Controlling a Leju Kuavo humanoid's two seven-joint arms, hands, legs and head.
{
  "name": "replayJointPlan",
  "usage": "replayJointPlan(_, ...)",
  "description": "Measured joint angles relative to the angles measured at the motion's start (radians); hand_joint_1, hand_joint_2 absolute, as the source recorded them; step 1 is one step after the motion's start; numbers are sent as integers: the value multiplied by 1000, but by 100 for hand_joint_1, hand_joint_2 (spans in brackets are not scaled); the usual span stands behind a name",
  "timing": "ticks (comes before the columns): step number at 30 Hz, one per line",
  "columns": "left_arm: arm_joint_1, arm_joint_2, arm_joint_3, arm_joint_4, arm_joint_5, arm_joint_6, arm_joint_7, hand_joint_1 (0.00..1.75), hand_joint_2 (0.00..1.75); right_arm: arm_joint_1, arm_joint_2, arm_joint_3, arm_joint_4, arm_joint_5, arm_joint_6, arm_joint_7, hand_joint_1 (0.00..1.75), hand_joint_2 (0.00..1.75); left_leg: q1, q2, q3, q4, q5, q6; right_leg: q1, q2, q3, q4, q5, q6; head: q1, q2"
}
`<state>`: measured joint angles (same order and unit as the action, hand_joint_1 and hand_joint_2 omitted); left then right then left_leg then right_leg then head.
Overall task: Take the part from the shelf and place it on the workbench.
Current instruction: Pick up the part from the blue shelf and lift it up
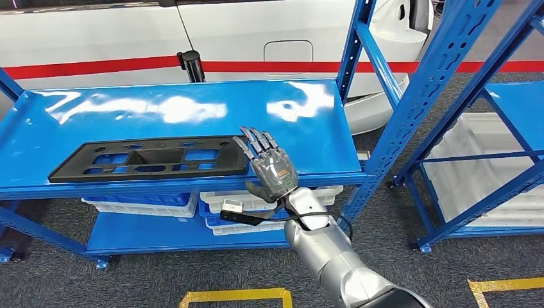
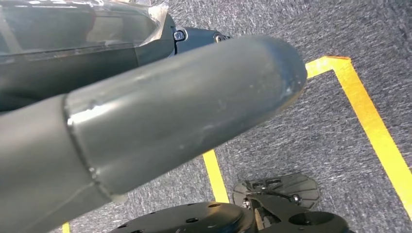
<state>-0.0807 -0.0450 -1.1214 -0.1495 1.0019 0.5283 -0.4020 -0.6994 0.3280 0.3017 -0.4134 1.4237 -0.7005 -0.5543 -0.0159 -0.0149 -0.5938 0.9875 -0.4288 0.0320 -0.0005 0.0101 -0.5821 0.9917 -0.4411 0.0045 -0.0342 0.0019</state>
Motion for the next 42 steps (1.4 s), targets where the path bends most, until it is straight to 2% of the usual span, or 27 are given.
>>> replayJointPlan(6,-1,1,-14,0,-8,0,-6,0,0,27,12,38,1,-49,0,-6,0,175,0,0,0,0,0,0,0,0,0,0,0,0,0,0)
replayJointPlan(12,-5,2,-22,0,-7,1,-2,0,0,43,12,193,1,-245,0,40,0,175,0,0,0,0,0,0,0,0,0,0,0,0,0,0)
replayJointPlan(17,-5,1,-29,0,-7,2,2,0,0,42,12,249,0,-289,0,63,0,175,0,0,0,0,0,0,0,0,0,0,0,0,0,0)
replayJointPlan(21,-5,-4,-57,0,-25,1,36,0,0,8,13,381,-18,-370,0,135,0,175,0,0,0,0,0,0,0,0,0,0,0,0,0,0)
replayJointPlan(30,-8,-13,-106,0,-52,0,63,0,0,-102,13,583,-64,-489,0,257,0,175,0,0,0,0,0,0,0,0,0,0,0,0,0,0)
replayJointPlan(38,-23,-21,-151,0,-74,-23,62,0,0,-141,13,749,-94,-596,10,295,0,175,0,0,0,0,0,0,0,0,0,0,0,0,0,0)
replayJointPlan(42,-28,-24,-165,0,-79,-33,63,0,0,-140,12,809,-93,-655,10,278,0,175,0,0,0,0,0,0,0,0,0,0,0,0,0,0)
